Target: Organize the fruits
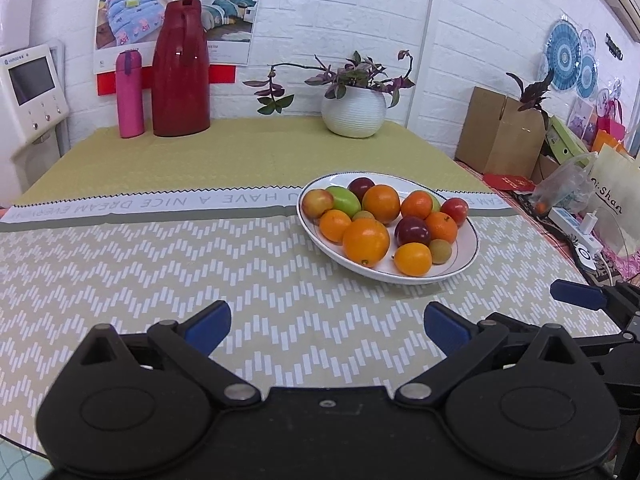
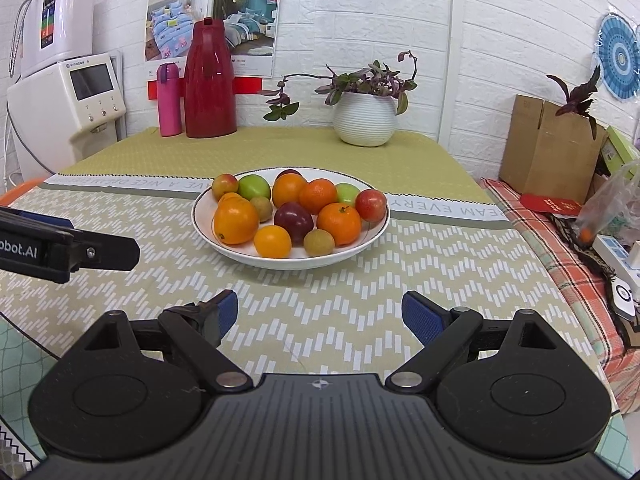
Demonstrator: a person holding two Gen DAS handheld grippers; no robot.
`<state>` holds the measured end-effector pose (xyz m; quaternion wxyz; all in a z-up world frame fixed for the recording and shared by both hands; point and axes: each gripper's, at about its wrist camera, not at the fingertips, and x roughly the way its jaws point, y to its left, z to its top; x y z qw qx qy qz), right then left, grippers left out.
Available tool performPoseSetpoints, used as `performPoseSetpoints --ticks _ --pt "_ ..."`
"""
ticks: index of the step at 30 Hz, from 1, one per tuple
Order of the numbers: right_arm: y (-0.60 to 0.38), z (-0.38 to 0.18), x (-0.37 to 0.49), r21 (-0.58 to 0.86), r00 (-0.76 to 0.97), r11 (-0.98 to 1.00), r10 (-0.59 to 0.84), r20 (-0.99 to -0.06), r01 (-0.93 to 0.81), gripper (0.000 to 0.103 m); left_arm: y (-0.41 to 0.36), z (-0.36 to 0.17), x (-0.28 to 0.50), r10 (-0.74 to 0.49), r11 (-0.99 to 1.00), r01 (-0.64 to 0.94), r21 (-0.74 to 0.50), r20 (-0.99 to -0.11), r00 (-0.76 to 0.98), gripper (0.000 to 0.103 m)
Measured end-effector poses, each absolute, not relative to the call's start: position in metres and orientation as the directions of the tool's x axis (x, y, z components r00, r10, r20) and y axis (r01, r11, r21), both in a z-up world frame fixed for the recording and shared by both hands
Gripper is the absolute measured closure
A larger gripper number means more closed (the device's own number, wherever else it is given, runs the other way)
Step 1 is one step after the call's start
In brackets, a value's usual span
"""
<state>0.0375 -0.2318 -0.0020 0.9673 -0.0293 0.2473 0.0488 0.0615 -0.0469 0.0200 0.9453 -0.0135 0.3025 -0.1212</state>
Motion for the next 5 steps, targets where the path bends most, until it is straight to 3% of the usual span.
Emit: performPoseSetpoints --ticks 5 --pt "-0.2329 -0.0003 0.0377 -0.029 0.877 0.994 0.080 -0.474 -0.106 0.000 -0.0468 0.0213 0.0601 -0.227 0.973 0.213 -0.093 -0.570 0.790 0.000"
